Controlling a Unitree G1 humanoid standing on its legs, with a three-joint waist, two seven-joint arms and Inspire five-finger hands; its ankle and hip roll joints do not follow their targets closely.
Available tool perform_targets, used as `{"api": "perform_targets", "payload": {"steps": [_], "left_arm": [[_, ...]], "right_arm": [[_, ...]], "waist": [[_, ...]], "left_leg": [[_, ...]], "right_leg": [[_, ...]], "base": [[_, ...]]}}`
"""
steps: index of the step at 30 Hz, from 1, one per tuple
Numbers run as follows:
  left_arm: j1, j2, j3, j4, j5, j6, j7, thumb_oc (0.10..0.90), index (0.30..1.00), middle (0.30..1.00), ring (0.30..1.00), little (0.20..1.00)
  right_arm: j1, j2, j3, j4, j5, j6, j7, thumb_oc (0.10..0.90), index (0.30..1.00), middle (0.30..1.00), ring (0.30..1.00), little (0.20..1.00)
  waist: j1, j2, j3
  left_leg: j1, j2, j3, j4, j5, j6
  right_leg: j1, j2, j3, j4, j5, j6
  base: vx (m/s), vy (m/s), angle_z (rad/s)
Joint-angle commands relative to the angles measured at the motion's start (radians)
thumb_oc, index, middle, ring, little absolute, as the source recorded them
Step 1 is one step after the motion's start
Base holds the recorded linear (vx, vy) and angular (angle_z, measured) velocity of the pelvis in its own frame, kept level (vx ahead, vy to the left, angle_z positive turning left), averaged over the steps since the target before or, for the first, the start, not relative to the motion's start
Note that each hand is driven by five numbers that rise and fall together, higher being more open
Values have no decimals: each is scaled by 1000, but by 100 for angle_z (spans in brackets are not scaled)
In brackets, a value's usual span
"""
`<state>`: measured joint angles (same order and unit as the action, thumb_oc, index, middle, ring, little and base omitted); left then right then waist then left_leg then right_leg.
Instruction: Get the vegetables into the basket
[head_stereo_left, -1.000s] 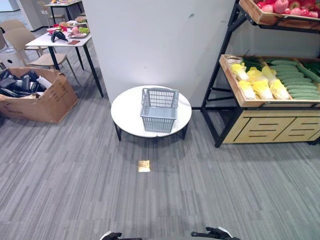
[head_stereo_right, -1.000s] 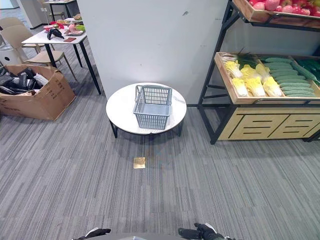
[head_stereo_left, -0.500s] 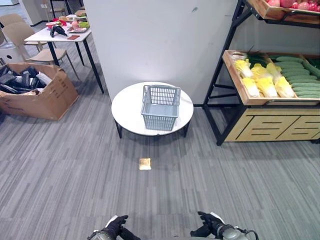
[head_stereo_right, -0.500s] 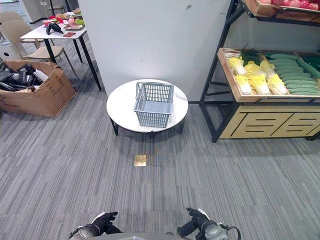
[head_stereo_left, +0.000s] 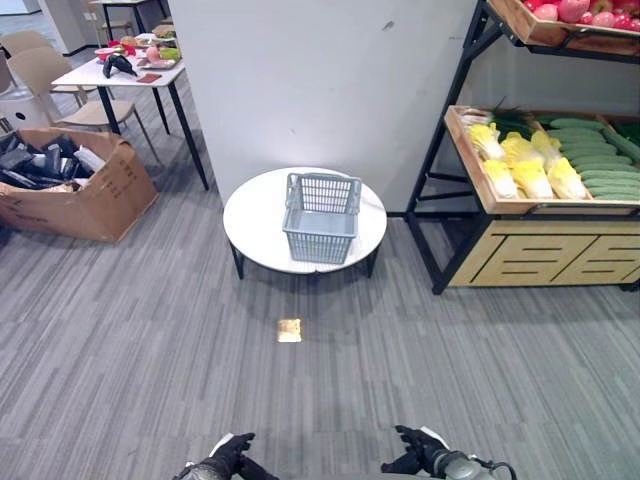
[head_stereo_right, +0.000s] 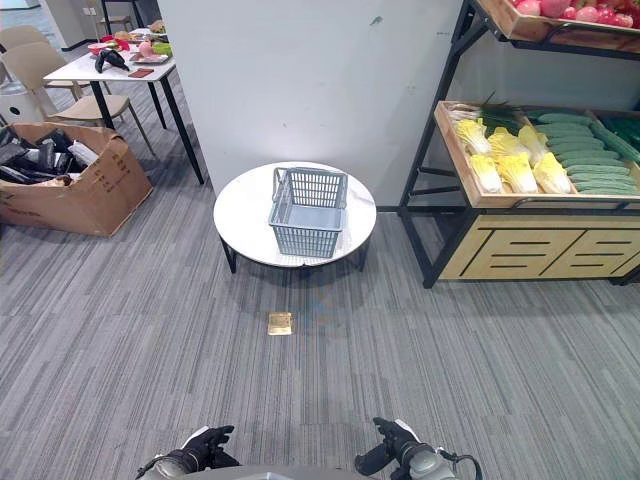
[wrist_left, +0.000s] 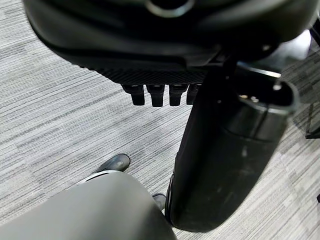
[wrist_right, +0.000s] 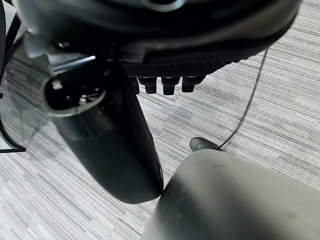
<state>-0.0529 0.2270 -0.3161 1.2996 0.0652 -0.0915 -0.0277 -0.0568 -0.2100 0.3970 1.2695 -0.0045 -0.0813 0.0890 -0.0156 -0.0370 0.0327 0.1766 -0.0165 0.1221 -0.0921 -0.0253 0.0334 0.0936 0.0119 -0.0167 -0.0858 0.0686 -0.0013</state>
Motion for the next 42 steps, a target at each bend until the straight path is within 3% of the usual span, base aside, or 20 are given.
{"api": "perform_targets", "payload": {"steps": [1,13,19,23,24,28,31,33,34,36,40,42], "left_arm": [[-21,-10,13,65,-57,-6,2,900,1000,1000,1000,1000],[-19,-10,33,58,-82,-13,8,900,1000,1000,1000,1000],[-24,-4,36,48,-93,-14,-1,900,1000,1000,1000,1000],[-35,6,23,21,-80,-19,1,900,1000,1000,1000,1000],[-35,13,31,8,-94,-19,3,900,1000,1000,1000,1000],[-38,18,26,-4,-100,-18,2,900,1000,1000,1000,1000],[-37,24,13,-5,-88,-20,-4,900,1000,1000,1000,1000],[-44,24,7,2,-84,-21,-4,900,1000,1000,1000,1000],[-45,24,7,2,-84,-21,-4,900,1000,1000,1000,1000],[-53,25,7,9,-84,-24,4,900,1000,1000,1000,1000],[-56,23,4,10,-78,-25,5,900,1000,1000,1000,1000],[-55,20,0,14,-71,-19,2,900,1000,1000,1000,1000]], "right_arm": [[11,2,30,73,-29,2,18,900,1000,1000,1000,1000],[9,-15,-6,71,14,-1,22,900,1000,1000,1000,1000],[1,-25,-19,65,38,-2,30,900,1000,1000,1000,1000],[-10,-28,-22,66,48,-1,32,900,1000,1000,1000,1000],[-14,-26,-28,54,69,-3,28,900,1000,1000,1000,1000],[-13,-22,-38,21,112,-8,32,900,1000,1000,1000,1000],[-9,-21,-31,11,113,-9,38,900,1000,1000,1000,1000],[-11,-20,-31,15,114,-9,39,900,1000,1000,1000,1000],[-11,-20,-31,15,114,-9,39,900,1000,1000,1000,1000],[-13,-15,-33,17,115,-7,37,900,1000,1000,1000,1000],[-8,-11,-36,20,116,-1,40,900,1000,1000,1000,1000],[0,-13,-41,18,125,3,43,900,1000,1000,1000,1000]], "waist": [[2,-8,-2],[8,7,26],[12,9,42],[15,6,65],[17,2,82],[12,-7,103],[15,-6,98],[14,-7,103],[16,-7,102],[18,-17,110],[20,-24,111],[14,-26,103]], "left_leg": [[-37,-29,85,5,-51,1],[-36,-47,85,5,-58,22],[-35,-54,86,5,-63,38],[-27,-58,88,5,-68,54],[-20,-61,92,5,-69,62],[2,-66,93,5,-70,66],[4,-57,94,5,-70,59],[0,-53,83,18,-76,55],[-1,-52,85,19,-76,55],[6,-57,79,26,-84,49],[33,-62,72,19,-96,42],[69,-63,56,5,-106,32]], "right_leg": [[26,-42,-54,-1,-35,80],[15,-60,-50,20,-33,94],[-20,-71,-40,91,-39,105],[-81,-72,-35,234,-50,115],[-131,-80,-43,349,-41,120],[-204,-88,-59,483,3,127],[-218,-70,-47,371,16,123],[-220,-60,-7,209,68,132],[-221,-60,-5,207,70,132],[-246,-58,58,68,145,150],[-245,-59,31,7,165,164],[-219,-53,-18,2,157,156]], "base": [[22,41,0],[31,78,0],[34,130,-1],[18,141,-13],[25,174,-27],[62,109,-22],[71,15,11],[59,-16,18],[53,-18,15],[114,-43,13],[160,-73,21],[317,-174,50]]}}
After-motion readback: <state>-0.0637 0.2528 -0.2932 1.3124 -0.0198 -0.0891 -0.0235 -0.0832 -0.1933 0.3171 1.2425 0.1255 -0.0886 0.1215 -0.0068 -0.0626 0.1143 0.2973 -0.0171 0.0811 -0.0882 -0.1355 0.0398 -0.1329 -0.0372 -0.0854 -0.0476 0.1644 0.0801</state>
